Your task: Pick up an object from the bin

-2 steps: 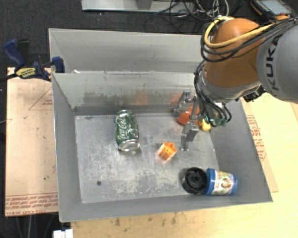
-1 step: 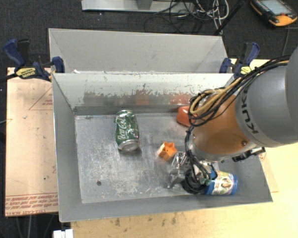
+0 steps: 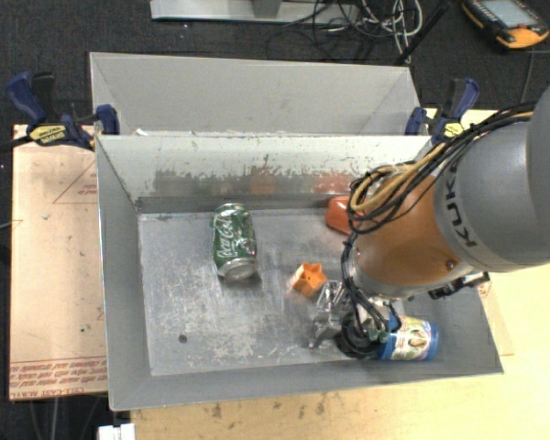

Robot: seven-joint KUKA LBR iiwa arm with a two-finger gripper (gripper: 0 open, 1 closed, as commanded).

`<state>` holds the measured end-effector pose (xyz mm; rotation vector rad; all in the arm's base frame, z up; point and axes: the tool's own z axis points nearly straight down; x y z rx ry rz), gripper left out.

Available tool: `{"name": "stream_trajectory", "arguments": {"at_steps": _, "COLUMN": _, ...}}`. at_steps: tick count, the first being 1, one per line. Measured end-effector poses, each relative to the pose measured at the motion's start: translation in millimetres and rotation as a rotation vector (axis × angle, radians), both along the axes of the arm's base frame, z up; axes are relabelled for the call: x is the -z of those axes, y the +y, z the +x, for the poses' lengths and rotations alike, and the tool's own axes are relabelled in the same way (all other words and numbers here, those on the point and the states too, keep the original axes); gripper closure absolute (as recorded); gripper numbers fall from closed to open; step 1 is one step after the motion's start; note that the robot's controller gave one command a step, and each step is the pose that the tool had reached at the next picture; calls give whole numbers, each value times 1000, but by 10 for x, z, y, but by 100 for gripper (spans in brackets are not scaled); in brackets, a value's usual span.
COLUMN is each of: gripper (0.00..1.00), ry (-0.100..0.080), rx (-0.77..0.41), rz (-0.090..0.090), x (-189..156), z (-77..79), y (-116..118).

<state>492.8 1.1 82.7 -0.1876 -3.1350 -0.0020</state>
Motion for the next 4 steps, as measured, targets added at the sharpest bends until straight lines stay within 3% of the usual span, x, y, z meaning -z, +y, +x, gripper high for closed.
{"name": "stream_trajectory", "arguments": {"at_steps": 1, "gripper": 100, "ry": -1, "rx": -95, "rz": 1, "x": 29, "z": 3, "y": -67}}
{"name": "stream_trajectory", "arguments": {"at_steps": 2, "gripper": 100, "ry": 8, "rx": -289, "rz": 0, "x": -316, "z": 79, "y": -89}}
{"name": "stream_trajectory", "arguments": {"at_steps": 3, "gripper": 100, "ry": 1, "rx": -338, "rz": 0, "x": -934, "z": 196, "y": -141}}
{"name": "stream_trajectory", "arguments": {"at_steps": 4, "gripper": 100, "ry": -6, "rx": -508, "rz": -2, "x": -1240, "z": 165, "y": -43}}
